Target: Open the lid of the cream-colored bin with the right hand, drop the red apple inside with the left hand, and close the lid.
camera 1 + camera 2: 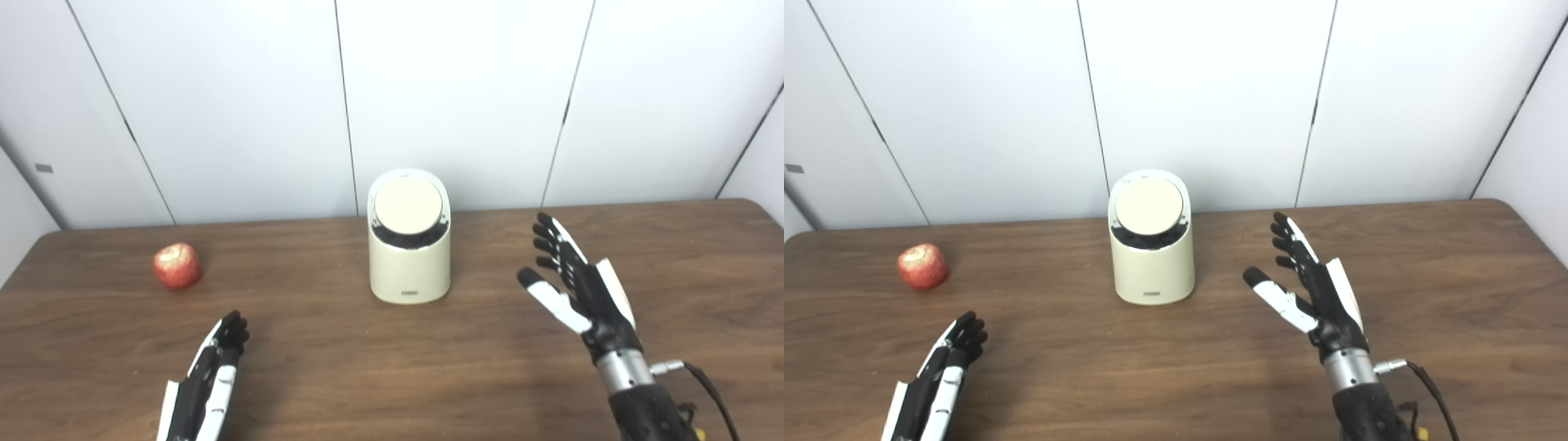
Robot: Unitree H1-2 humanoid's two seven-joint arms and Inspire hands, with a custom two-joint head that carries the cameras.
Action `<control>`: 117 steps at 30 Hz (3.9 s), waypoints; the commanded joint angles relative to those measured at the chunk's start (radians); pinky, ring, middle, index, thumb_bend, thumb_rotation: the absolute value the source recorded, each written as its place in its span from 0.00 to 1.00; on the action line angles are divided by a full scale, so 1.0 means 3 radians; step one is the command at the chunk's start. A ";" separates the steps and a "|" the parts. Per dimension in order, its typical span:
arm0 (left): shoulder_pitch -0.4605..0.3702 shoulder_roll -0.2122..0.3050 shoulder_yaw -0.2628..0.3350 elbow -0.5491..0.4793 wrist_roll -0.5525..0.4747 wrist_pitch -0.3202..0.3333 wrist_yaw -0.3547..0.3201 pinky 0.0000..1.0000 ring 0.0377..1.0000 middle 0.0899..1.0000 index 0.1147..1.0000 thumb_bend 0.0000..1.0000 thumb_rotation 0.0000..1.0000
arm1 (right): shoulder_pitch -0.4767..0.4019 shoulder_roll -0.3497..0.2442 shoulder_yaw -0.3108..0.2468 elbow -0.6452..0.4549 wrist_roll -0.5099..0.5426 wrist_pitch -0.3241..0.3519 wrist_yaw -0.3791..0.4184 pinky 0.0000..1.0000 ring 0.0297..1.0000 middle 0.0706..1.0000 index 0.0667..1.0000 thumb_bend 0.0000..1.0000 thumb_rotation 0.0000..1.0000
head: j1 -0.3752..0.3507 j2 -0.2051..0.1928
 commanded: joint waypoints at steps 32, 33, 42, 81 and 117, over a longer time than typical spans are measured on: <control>0.0219 -0.0178 -0.0109 0.0101 0.0090 -0.0060 0.0059 0.90 0.88 0.87 0.89 0.40 0.74 | -0.1776 0.0009 0.0608 0.1671 -0.0594 0.0016 -0.0236 0.79 0.89 0.91 0.92 0.90 0.37 | 0.0149 0.0089; 0.0222 -0.0179 -0.0110 0.0095 0.0093 -0.0045 0.0061 0.91 0.88 0.88 0.90 0.41 0.74 | -0.1780 0.0016 0.0618 0.1690 -0.0589 0.0005 -0.0241 0.80 0.90 0.92 0.92 0.90 0.36 | 0.0149 0.0089; 0.0242 -0.0187 -0.0130 0.0049 0.0125 0.0019 0.0076 0.93 0.88 0.88 0.90 0.45 0.76 | -0.1770 0.0077 0.0670 0.1833 -0.0567 -0.0141 -0.0345 0.83 0.91 0.92 0.92 0.87 0.34 | 0.0127 0.0116; 0.0244 -0.0188 -0.0162 0.0050 0.0170 -0.0037 0.0086 0.89 0.86 0.87 0.89 0.48 0.76 | -0.1228 0.0158 0.0169 0.0880 0.0111 0.0241 -0.0136 0.78 0.85 0.88 0.88 0.56 0.79 | 0.0107 0.0203; 0.0137 -0.0071 -0.0074 0.0187 0.0002 -0.0194 0.0024 0.84 0.85 0.86 0.88 0.51 0.77 | 0.0919 0.0134 -0.0346 -0.0210 0.1543 -0.0304 0.0205 1.00 0.99 0.99 0.96 0.51 0.93 | 0.0292 0.0390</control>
